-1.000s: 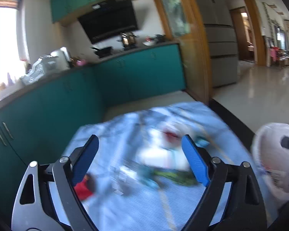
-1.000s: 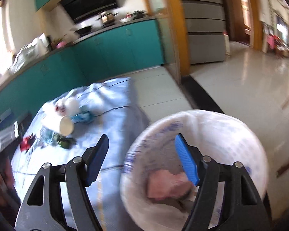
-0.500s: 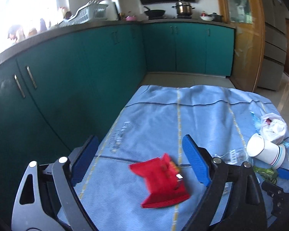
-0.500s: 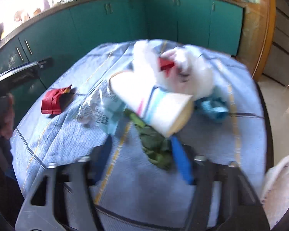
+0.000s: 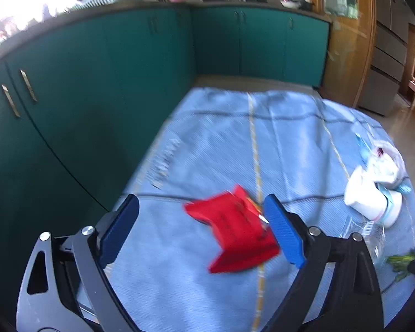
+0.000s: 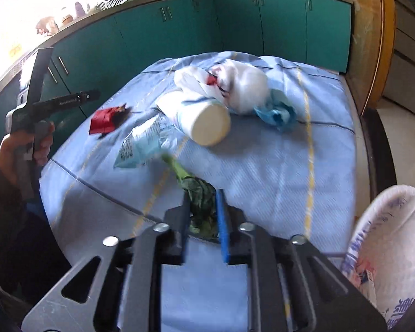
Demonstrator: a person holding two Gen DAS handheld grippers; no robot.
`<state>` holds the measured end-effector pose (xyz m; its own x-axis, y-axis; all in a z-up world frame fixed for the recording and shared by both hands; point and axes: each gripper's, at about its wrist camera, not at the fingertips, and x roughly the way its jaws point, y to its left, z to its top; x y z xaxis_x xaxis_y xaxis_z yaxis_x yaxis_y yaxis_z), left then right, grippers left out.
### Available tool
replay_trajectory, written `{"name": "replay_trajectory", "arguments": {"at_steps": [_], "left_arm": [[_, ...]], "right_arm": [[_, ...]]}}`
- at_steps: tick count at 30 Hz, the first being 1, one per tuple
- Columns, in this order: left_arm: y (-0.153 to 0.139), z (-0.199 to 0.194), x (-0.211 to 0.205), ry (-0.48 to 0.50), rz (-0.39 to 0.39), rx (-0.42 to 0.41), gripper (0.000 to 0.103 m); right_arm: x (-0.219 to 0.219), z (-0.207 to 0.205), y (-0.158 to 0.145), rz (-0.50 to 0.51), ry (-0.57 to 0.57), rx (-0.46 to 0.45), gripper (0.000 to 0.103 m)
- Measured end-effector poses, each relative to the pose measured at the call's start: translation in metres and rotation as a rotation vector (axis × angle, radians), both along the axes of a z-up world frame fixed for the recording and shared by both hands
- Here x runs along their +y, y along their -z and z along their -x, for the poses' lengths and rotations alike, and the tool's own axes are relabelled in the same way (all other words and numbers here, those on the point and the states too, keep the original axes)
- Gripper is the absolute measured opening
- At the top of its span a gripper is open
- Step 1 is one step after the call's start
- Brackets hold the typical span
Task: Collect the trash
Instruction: 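Grasp the green leafy vegetable with the right tool while the left tool grasps the red snack wrapper, then carry the red wrapper and green vegetable toward the wastebasket with both tools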
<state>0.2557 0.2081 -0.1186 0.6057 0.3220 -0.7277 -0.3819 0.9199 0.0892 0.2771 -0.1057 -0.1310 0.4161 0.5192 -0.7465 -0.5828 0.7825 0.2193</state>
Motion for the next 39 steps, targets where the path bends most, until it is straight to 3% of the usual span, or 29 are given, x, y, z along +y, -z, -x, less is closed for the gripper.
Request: {"name": "replay_trajectory", "arguments": {"at_steps": [2,6,9,11,13,15,21,24,29,33,36,38,39], "left_arm": [[0.009,-0.008,-0.004,0.001,0.011,0.041,0.092],[0.031,-0.027,-0.015,0.009,-0.030,0.154,0.092],[0.044,-0.034,-0.020,0.026,-0.035,0.208,0.090],[0.048,-0.034,-0.022,0.041,-0.041,0.211,0.075],[0.047,-0.032,-0.025,0.057,-0.045,0.202,0.056],[0.047,-0.030,-0.026,0.062,-0.045,0.195,0.054],[0.025,-0.017,-0.027,0.081,-0.045,0.084,0.049],[0.008,-0.006,-0.036,0.118,-0.029,0.003,0.049],[-0.011,0.005,-0.065,0.233,-0.055,-0.101,0.049],[-0.018,0.013,-0.092,0.367,-0.005,-0.145,0.050],[-0.016,0.015,-0.112,0.496,0.056,-0.131,0.050],[-0.012,0.019,-0.132,0.576,0.061,-0.114,0.050],[-0.010,0.020,-0.138,0.601,0.062,-0.104,0.051]], "right_arm": [[0.000,0.000,0.002,0.003,0.035,-0.009,0.068],[0.007,-0.001,0.005,0.017,0.049,-0.037,0.070],[0.019,-0.005,0.011,0.091,0.075,-0.081,0.070],[0.022,-0.008,0.015,0.109,0.077,-0.081,0.070],[0.022,-0.011,0.018,0.101,0.073,-0.057,0.070],[0.025,-0.011,0.019,0.087,0.051,-0.033,0.066],[0.037,0.001,0.021,0.132,0.011,-0.047,0.023],[0.029,0.005,0.016,0.115,0.034,-0.056,0.020],[-0.009,0.010,-0.002,0.031,0.178,-0.088,0.020],[-0.030,0.004,0.005,0.020,0.246,-0.053,0.020],[-0.025,0.007,0.011,0.032,0.232,-0.024,0.021],[-0.022,0.008,0.012,0.038,0.227,-0.025,0.026],[-0.021,0.008,0.013,0.039,0.223,-0.026,0.036]]}}
